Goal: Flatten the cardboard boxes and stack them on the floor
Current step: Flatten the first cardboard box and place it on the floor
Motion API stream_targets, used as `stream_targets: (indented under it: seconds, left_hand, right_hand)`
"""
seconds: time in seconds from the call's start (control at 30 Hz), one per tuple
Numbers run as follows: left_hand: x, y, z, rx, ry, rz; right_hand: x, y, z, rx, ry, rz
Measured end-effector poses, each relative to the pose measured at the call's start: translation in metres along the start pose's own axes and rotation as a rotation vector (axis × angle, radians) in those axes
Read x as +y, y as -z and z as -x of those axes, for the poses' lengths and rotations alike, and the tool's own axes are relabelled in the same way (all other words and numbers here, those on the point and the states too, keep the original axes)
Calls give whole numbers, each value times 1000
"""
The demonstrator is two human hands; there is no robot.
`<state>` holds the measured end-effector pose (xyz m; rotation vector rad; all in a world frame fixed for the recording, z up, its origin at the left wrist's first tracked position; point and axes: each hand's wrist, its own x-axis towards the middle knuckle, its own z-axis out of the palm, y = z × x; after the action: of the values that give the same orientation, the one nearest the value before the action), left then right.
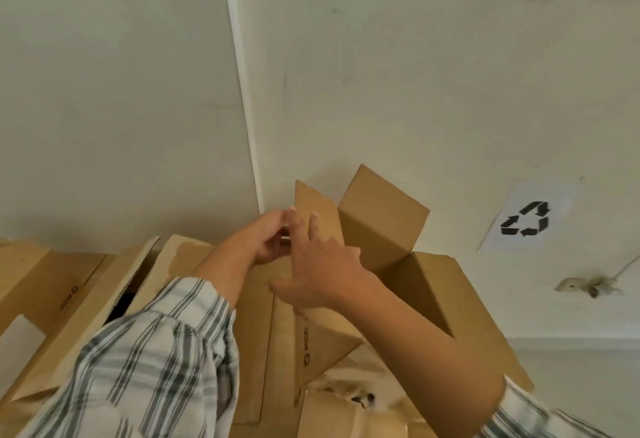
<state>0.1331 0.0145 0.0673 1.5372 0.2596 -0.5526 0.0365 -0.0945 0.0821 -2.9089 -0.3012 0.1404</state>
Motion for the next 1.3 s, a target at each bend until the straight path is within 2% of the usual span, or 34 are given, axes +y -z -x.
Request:
stream_targets:
  seconds: [0.1, 0.23, 0.33, 0.43, 0.53, 0.6, 0.67, 0.77, 0.83, 0.9, 1.0, 1.03, 1.1, 1.17, 1.23, 1.3]
  left_hand:
    - [33, -34, 18, -22, -73, -83]
    - [69, -84, 57, 108, -343, -214]
    - [84, -113, 79, 221, -598, -330]
    - [88, -136, 93, 244, -785, -424]
    - [71, -147, 88, 245, -835, -622]
    - [45, -143, 67, 351, -740, -872]
    - [9, -128, 45, 481, -550, -989]
    - [-52, -99, 21, 527, -242, -875]
    - [-93, -81, 12, 472, -46, -812]
    - [-127, -71, 6, 379, 89, -652]
    - [-153, -76, 12, 259, 150, -325]
    - [-158, -80, 14, 222, 133, -288]
    - [-165, -89, 14, 194, 78, -354]
    - [-176, -95, 13, 185, 26, -562]
    - [-197, -100, 11, 125, 45, -855]
    - [-222, -107, 15, 39, 119, -1035]
  right_hand:
    - [-2, 16, 38, 42, -59, 181]
    - [10, 42, 70, 296, -159, 200]
    - [29, 52, 90, 519, -160, -2]
    - [56, 45, 106, 722, -120, -294]
    - [84, 27, 117, 891, -118, -595]
    - [104, 13, 123, 903, -167, -753]
    - [126, -1, 127, 895, -236, -831]
    - [155, -27, 129, 828, -354, -871]
    - [171, -44, 131, 738, -451, -918]
    - [185, -64, 135, 641, -514, -876]
    - [197, -84, 141, 552, -561, -795]
    - [201, -88, 141, 526, -570, -742]
    - [206, -97, 141, 401, -556, -516]
    - [205, -115, 143, 261, -506, -346]
    - [196, -143, 145, 164, -482, -378]
    - [184, -175, 146, 76, -470, -372]
